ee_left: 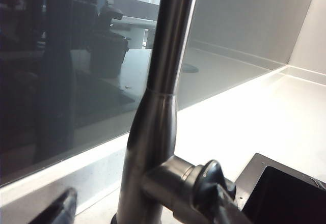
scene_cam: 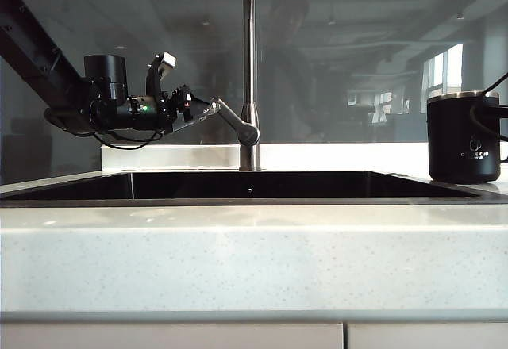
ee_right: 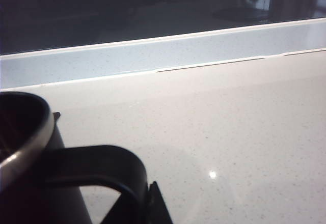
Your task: Pick up the mug next to the sink, go to the faucet to get some water, pour the water into the sink, and finally put the mug back to its place.
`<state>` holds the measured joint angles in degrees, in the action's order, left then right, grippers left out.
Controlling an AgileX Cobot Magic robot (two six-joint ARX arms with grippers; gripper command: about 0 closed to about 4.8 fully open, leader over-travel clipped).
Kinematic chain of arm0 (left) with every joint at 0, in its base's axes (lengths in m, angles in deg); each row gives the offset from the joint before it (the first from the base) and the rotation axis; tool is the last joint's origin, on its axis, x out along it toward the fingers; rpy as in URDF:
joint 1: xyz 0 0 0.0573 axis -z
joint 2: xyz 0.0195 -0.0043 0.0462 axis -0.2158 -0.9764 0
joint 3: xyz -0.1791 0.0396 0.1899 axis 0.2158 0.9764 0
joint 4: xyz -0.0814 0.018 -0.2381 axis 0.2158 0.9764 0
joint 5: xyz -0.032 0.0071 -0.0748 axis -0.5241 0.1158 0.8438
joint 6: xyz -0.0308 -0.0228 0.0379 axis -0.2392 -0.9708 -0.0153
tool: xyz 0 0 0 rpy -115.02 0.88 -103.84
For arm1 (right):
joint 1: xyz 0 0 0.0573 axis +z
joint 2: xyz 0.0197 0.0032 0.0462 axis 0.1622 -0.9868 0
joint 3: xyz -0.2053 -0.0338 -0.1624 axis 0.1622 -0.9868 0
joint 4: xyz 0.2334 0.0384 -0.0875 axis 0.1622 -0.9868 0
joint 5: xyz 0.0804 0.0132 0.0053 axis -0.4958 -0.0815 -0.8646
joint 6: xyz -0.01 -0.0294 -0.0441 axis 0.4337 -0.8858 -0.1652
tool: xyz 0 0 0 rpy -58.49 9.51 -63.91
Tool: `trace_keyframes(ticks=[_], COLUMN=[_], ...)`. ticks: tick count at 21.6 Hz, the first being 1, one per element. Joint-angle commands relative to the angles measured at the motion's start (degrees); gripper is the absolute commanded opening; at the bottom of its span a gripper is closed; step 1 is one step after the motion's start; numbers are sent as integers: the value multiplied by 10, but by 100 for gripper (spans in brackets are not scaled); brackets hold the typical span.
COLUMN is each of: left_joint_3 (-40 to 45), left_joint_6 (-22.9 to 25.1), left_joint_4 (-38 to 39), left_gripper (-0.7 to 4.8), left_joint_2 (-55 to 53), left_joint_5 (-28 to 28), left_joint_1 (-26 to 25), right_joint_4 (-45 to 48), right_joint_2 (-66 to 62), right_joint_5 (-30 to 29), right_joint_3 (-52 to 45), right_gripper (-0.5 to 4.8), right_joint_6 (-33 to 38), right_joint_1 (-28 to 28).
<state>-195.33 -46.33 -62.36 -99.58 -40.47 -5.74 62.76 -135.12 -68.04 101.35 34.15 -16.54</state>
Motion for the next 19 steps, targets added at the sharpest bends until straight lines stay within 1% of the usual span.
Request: trace_keyframes(ticks=[1, 2, 10, 19], left_joint_3=[-2, -2, -2, -2], left_joint_6=[-1, -1, -1, -1], left_joint_4=[-3, -3, -3, -3], left_gripper=[337, 337, 337, 337], left_joint_2=[2, 2, 2, 2], left_joint_5=[-7, -7, -7, -7], left_joint_1=[0, 0, 0, 0], right_joint_4=[4, 5, 5, 5], right_joint_2=[2, 2, 4, 44], right_joint_5=[0, 0, 1, 1], right_joint_3=[2, 2, 1, -44], right_gripper=[89, 98, 100, 100], right_joint_6=[-2, -2, -2, 0], right_joint_1=[0, 0, 0, 0])
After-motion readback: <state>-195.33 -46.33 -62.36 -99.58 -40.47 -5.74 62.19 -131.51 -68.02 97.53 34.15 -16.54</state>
